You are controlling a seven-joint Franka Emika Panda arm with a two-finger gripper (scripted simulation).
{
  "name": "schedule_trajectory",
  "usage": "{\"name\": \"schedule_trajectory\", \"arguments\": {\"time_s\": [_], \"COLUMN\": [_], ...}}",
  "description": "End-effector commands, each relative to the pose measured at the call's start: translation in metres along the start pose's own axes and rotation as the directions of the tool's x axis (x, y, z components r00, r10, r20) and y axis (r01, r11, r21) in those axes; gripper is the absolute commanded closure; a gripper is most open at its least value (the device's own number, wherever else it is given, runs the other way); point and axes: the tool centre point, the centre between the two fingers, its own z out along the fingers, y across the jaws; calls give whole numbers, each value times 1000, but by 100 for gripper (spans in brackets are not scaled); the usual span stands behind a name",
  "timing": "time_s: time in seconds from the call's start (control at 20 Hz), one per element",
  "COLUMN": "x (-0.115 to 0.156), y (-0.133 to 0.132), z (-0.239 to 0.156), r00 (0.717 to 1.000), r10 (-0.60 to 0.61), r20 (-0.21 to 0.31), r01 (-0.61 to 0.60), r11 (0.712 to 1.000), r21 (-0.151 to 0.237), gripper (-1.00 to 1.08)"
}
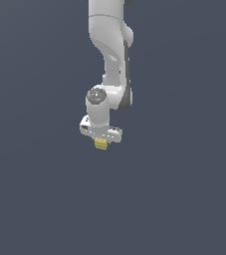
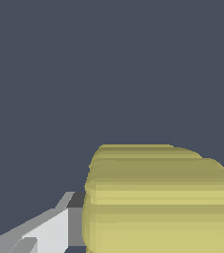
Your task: Pick up the object and move it to a goal position.
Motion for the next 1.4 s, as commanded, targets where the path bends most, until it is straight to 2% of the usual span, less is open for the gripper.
{"name": "schedule_trajectory", "arguments": {"time_s": [0.0, 0.45, 0.7, 1.0, 1.35], "x": [0, 0, 8, 30, 67], "y": [0, 0, -5, -17, -37], "z": [1, 0, -5, -22, -56], "r00": [1000, 1000, 999, 993, 962], "r10": [0, 0, 12, 44, 99], "r20": [0, -1, -29, -111, -253], "r01": [0, 0, -12, -45, -102], "r11": [1000, 1000, 1000, 999, 995], "r21": [0, 0, 0, -1, 3], "gripper": [108, 108, 108, 108, 108]}}
